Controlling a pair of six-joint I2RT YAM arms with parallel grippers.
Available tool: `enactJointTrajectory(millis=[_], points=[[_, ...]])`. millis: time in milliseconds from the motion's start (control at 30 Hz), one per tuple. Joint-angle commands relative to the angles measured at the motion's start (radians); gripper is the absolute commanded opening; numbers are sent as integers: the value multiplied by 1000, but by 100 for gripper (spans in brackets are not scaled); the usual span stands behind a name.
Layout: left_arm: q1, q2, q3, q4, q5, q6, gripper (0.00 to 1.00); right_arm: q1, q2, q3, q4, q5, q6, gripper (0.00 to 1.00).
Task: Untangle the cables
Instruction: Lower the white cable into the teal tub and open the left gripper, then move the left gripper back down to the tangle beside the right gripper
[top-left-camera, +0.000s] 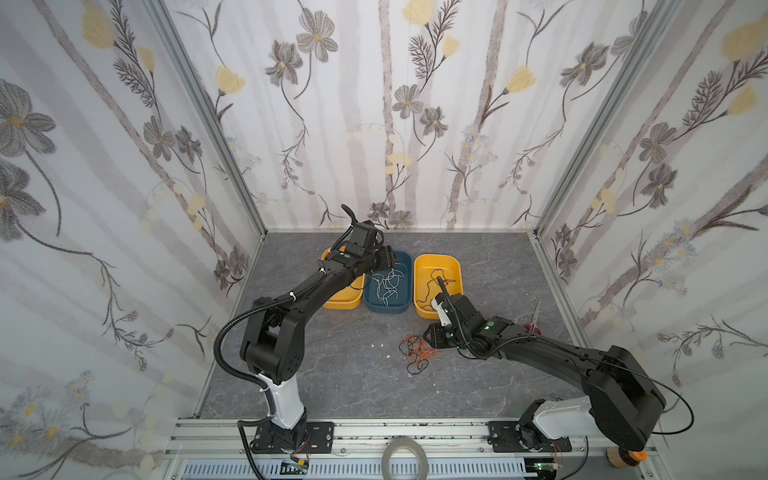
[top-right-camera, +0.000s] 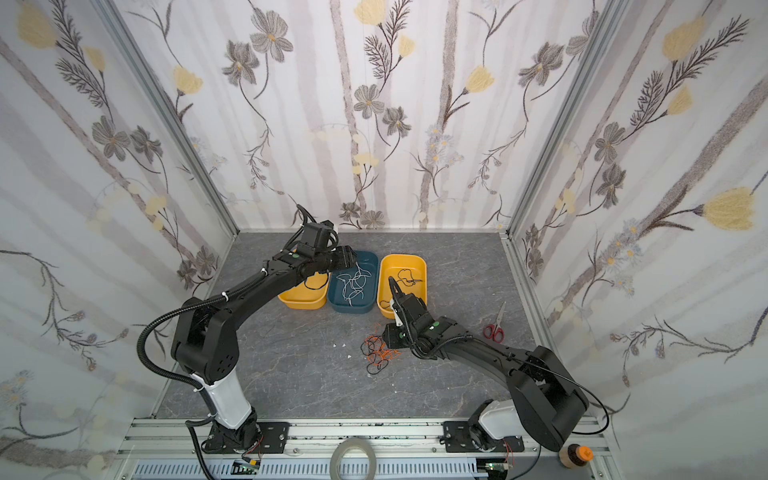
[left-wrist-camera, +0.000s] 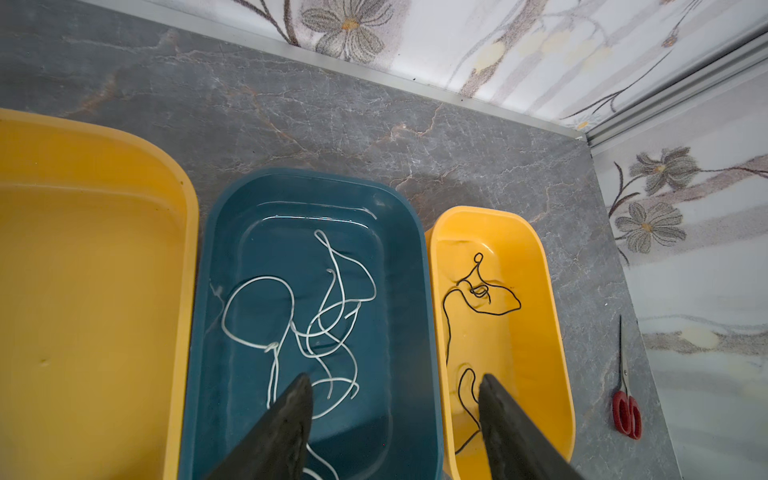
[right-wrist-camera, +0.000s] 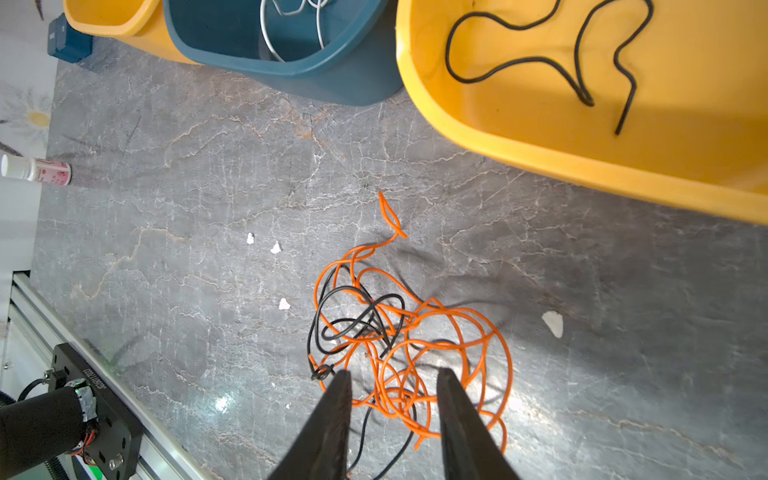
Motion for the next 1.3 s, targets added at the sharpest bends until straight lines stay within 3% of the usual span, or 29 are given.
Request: enactJointTrajectory(millis=[0,167,500,667,833,1000,1133,1267], points=[[-9,-58,-70,-4,23,23,66,-1,-7,8,-42,13,-6,40],[-22,-172,-223,57,69,-9,66,1,13,25,-84,-1,-9,41],[-81,-378,-525,170,133,-89,66,4,72,23,-127,79,38,40],[-120,-416,-663,266,186,-137,66,17,97,2,-79,72,65,28],[-168,-391,-744,382,218,-181,66,33,86,4,-60,87,74,13],[-226,-305,-754,448,233,-193,66,77,58,-4,-22,68,67,5],[-261,-217,-750,511,252,-211,64,82,46,-5,10,34,48,2],[-292,-141,-731,535,241,-217,51,86,29,-8,8,22,25,7]])
